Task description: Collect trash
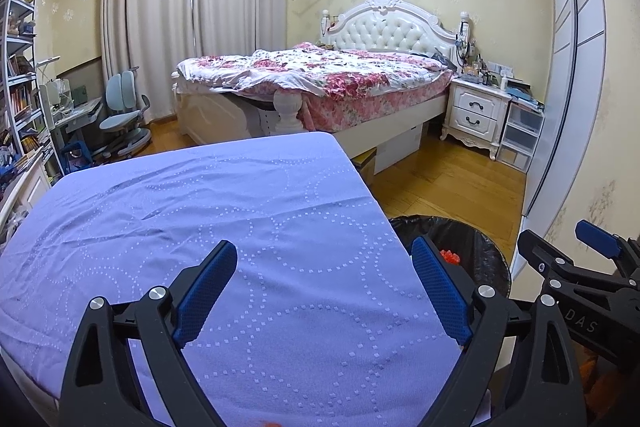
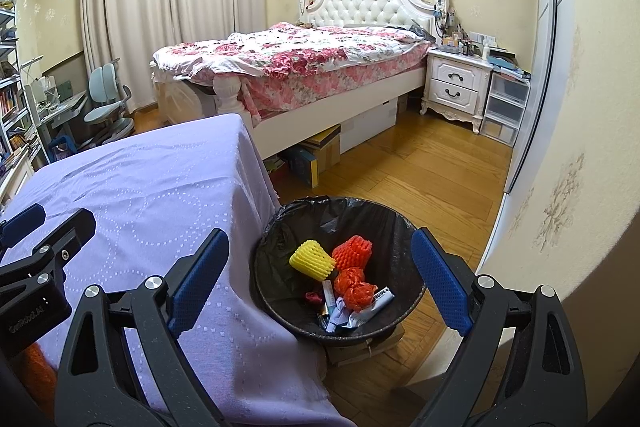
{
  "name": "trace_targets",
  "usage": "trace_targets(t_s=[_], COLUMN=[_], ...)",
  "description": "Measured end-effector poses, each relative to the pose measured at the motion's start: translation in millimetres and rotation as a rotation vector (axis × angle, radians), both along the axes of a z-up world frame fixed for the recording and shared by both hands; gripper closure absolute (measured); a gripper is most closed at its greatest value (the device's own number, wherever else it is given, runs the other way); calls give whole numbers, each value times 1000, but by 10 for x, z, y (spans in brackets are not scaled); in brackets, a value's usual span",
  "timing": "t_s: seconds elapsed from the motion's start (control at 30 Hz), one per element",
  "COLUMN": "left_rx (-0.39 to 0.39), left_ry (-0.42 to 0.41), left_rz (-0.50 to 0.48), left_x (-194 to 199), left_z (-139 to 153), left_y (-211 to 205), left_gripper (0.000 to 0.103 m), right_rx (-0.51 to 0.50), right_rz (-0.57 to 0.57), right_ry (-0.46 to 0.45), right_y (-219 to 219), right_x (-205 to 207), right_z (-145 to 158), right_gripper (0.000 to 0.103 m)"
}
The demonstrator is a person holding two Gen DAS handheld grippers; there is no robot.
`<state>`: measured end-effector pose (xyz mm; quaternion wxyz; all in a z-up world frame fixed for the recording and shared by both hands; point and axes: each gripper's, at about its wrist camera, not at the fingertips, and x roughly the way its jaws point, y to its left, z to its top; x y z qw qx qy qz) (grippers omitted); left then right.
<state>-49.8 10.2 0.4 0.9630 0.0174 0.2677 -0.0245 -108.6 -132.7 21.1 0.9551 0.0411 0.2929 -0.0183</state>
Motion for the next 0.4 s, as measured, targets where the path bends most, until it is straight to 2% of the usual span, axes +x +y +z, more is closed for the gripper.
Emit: trace_targets(t_s=[0.27, 0.4], left_rx=[8, -4], left_ry=[10, 59], left_rz=[27, 55], left_x=[40, 110], left_z=[-6, -65], left_y=[59, 181], left_gripper=[13, 13], right_rx=[-2, -6], right_rz=[9, 27], right_ry=[2, 11], right_y=[29, 133], right_x=[-12, -7], right_z=[-20, -81], right_gripper=[13, 13])
